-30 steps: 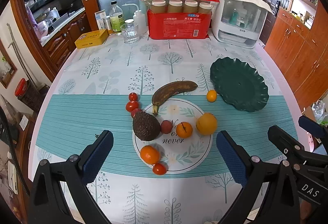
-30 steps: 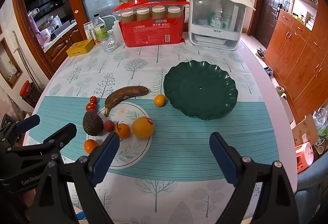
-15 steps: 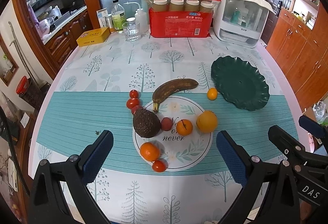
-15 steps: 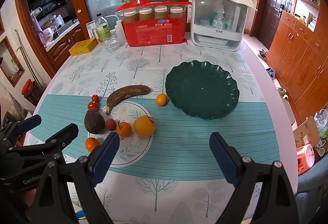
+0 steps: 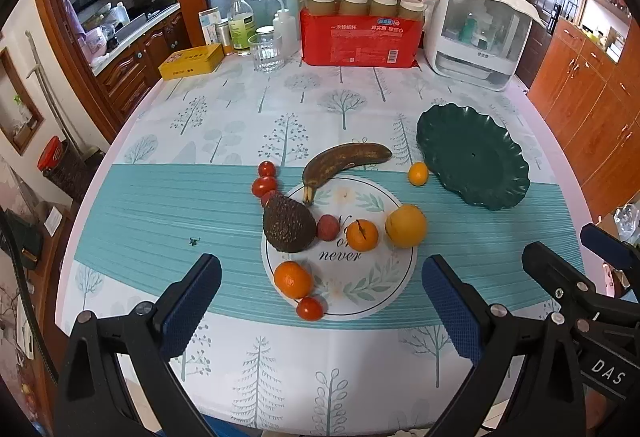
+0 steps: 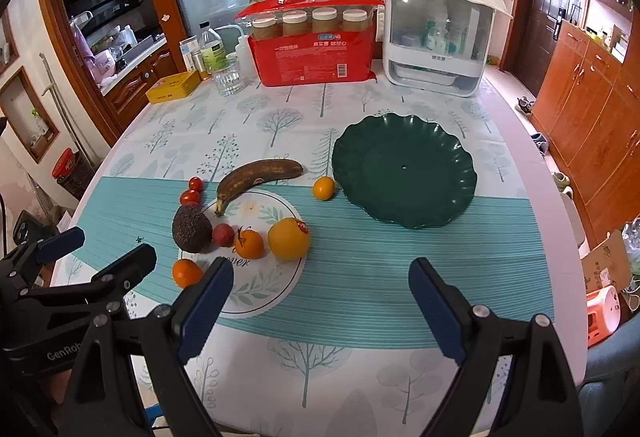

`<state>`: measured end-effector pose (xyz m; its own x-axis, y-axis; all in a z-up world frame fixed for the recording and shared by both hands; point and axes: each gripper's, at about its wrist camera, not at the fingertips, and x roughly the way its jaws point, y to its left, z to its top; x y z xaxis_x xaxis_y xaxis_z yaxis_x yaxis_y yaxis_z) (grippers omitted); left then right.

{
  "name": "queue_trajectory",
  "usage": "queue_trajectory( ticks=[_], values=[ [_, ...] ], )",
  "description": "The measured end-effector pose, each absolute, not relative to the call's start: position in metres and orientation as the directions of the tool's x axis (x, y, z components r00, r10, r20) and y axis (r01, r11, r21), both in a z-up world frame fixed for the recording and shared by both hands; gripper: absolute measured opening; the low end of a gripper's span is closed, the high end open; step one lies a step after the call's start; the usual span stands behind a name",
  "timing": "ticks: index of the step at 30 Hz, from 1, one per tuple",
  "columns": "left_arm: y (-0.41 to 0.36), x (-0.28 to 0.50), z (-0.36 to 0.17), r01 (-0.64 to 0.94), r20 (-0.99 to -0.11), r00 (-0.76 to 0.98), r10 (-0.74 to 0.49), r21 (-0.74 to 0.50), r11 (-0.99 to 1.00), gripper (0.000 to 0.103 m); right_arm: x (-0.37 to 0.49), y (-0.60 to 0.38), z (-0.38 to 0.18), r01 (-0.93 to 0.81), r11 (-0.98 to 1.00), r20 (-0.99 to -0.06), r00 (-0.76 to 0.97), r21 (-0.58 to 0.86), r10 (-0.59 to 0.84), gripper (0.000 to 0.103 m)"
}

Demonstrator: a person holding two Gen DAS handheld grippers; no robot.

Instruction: Organize fruits

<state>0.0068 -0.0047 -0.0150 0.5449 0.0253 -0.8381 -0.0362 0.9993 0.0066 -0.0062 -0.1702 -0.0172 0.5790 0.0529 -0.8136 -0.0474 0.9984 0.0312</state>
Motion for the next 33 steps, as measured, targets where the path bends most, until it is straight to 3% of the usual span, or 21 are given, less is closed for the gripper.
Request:
queue_trajectory(
  ticks=[15,24,33],
  values=[
    [0.024,0.019,-0.031,-0.076,-0.863,0.503,0.053,0.016,0.997,0.100,0.012,-0.154,-0.043,-0.084,0.994,-0.851,0.515,0.063,0.097,0.090],
    [0.071,0.045,-0.075,-0.167,-0.913,0.405,0.045,-0.026,0.986,0.100,0.041,-0.141,-0.078,-0.073,0.995,-0.881,0.464,0.067,0.093,0.090],
    [0.091,0.080,-0.124,-0.204,-0.937,0.347,-0.043,-0.120,0.971,0.100,0.072,-0.139,-0.121,-0.040,0.996,-0.912,0.400,0.086,0.095,0.090]
  ],
)
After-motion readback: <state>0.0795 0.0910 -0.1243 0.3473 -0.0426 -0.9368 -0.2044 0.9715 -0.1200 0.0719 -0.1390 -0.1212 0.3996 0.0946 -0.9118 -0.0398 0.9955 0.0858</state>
